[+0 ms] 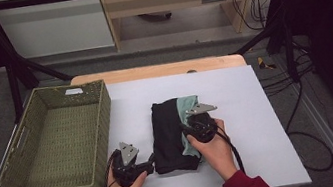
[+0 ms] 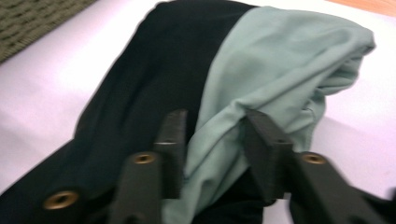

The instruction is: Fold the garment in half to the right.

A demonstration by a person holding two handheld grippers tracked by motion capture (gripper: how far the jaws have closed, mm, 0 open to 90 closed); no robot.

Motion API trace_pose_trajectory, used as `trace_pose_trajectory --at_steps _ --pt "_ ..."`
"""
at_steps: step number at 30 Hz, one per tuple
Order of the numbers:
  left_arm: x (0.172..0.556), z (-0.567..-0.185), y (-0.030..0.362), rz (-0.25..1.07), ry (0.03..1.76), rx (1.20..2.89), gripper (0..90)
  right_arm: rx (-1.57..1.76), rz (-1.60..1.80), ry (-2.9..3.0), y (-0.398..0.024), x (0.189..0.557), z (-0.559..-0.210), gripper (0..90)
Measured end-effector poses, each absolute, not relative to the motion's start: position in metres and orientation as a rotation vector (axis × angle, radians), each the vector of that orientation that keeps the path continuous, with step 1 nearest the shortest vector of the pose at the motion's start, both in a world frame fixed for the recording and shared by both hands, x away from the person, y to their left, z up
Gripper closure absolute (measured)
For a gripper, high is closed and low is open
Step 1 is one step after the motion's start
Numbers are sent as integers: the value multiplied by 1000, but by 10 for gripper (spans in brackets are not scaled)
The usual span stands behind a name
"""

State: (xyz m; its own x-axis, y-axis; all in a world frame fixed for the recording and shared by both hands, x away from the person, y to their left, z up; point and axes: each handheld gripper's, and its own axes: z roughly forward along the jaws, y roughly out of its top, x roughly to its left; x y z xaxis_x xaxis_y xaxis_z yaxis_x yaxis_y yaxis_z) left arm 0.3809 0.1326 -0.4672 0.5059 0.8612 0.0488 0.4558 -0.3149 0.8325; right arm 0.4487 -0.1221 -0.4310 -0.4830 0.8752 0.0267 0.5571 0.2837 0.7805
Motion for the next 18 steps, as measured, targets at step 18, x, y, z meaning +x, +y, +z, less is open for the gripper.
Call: trace_pose_trajectory --at_steps 18 --pt "380 -470 125 633 1061 1973 177 1383 1236 2123 -186 426 -438 703"
